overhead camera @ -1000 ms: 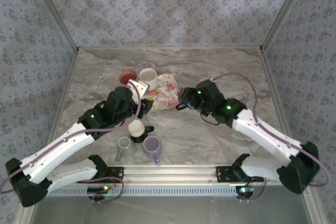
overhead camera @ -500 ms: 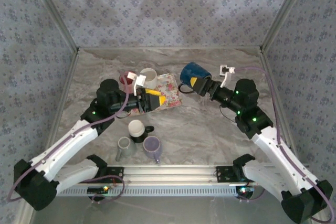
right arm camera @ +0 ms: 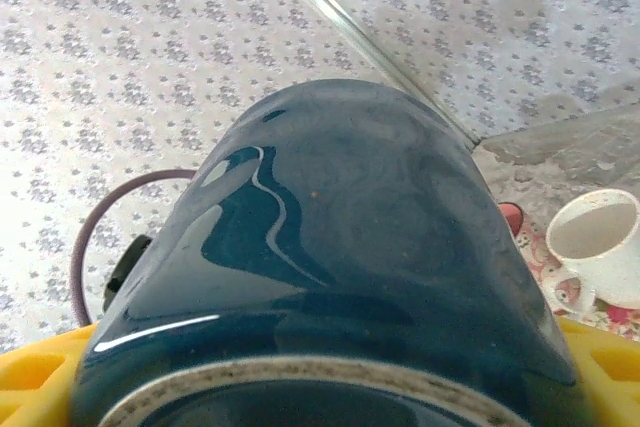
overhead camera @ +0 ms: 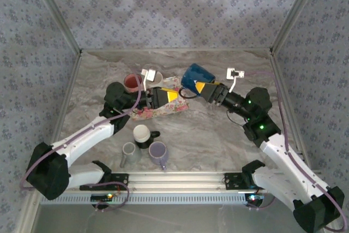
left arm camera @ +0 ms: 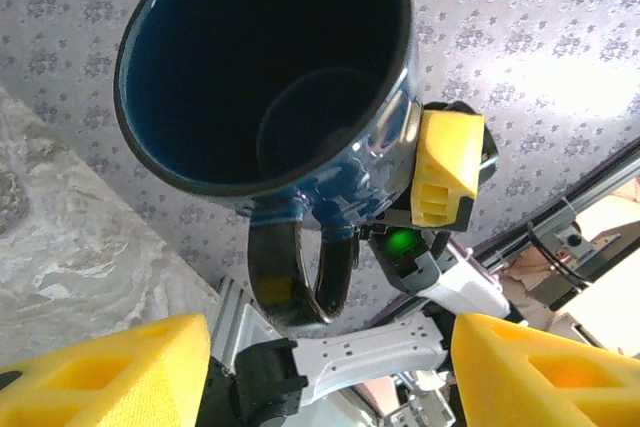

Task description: Turn the mug right side up

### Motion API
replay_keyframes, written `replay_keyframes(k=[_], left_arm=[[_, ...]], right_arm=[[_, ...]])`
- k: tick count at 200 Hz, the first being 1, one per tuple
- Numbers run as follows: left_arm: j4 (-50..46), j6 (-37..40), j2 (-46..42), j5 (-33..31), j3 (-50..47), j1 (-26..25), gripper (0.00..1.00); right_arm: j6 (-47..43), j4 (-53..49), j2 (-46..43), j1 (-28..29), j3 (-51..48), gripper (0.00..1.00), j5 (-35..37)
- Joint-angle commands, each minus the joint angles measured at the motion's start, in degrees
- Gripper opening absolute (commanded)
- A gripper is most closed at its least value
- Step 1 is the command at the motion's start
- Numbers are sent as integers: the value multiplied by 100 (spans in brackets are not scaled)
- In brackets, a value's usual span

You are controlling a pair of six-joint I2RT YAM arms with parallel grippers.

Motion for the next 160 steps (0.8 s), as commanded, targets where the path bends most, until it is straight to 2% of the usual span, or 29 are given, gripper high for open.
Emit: replay_keyframes(k=[1,67,98,130,160], left_arm=[[727,-281,78,108,-1,-41,64],[1173,-564,537,149,213,-360,57],[1231,-552,699,186,318,-563,51],[1150,-461,673,38,290,-562,41],[1149,-423,664,22,290,-563,20]], right_arm=[[90,816,-166,113,5,26,-186],[-1,977,-133,404,-112,25,-18],[-123,977,-138,535,-225,25,103],[-204,1012,-141,674,-320,24,95],[-191,1096,-156,771,-458,23,128]])
